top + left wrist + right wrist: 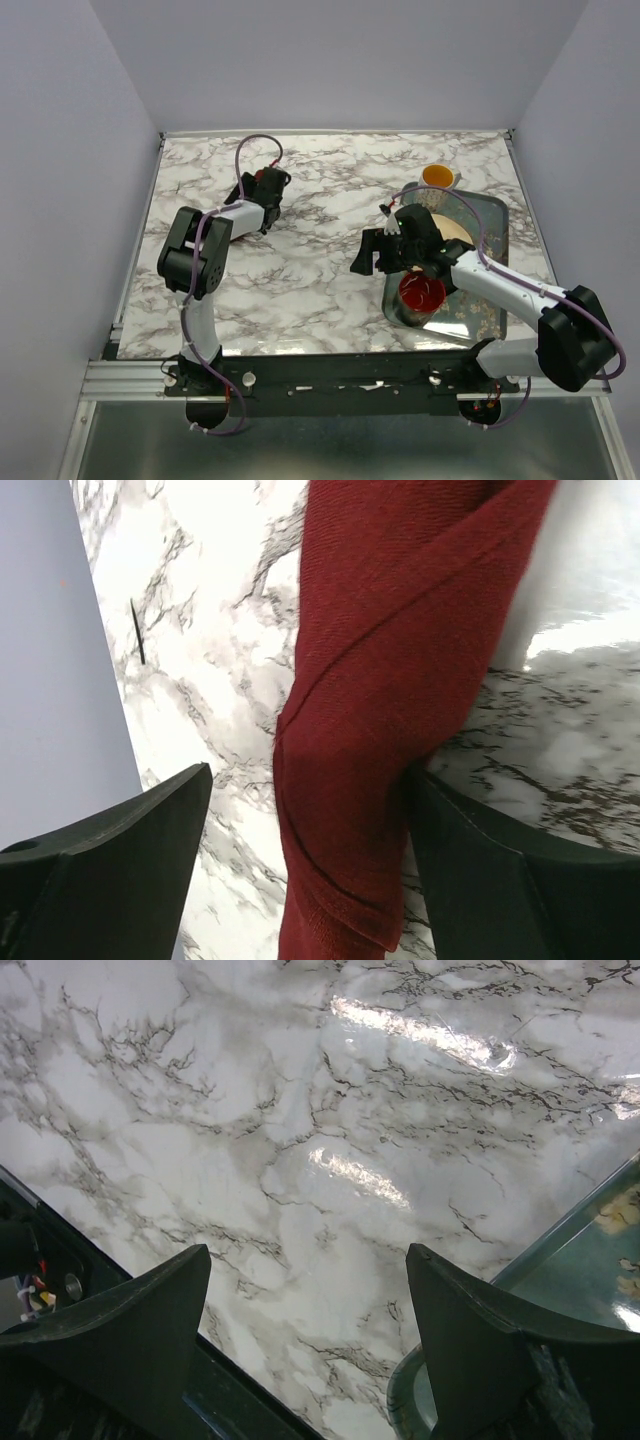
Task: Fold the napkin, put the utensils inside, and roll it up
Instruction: Roll the napkin with the utensil
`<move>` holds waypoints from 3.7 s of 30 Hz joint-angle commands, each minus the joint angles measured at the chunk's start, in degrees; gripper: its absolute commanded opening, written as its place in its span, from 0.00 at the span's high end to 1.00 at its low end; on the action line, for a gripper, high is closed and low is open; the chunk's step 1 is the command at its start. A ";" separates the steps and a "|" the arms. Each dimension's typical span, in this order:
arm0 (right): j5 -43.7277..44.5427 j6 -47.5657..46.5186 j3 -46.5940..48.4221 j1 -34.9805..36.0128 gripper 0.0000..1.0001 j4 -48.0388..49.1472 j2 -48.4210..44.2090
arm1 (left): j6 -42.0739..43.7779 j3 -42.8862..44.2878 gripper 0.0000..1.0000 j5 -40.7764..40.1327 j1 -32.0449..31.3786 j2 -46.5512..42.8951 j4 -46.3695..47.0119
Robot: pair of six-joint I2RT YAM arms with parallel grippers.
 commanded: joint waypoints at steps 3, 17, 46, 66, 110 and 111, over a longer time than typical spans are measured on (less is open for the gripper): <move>-1.74 -0.90 0.12 -0.18 0.13 1.46 0.78 | -5.99 1.60 0.09 7.65 2.76 -1.04 -6.88; -2.00 -1.69 0.64 -0.18 0.13 1.46 1.66 | -16.79 3.88 0.01 22.76 4.52 -7.10 -16.10; -3.23 -1.08 1.44 -0.18 0.13 1.63 3.24 | -29.03 10.13 0.22 40.35 4.43 -9.30 -21.65; -3.23 -0.55 0.64 -0.18 0.13 1.90 2.89 | -29.55 16.81 0.49 35.78 -4.80 3.35 -25.61; -8.06 -3.27 5.48 -0.18 0.13 1.99 10.10 | -34.03 15.23 0.98 45.18 2.93 -4.02 -26.48; -8.24 -3.36 5.91 -0.09 0.13 1.99 10.36 | -34.21 15.22 0.99 45.44 3.37 -4.11 -26.40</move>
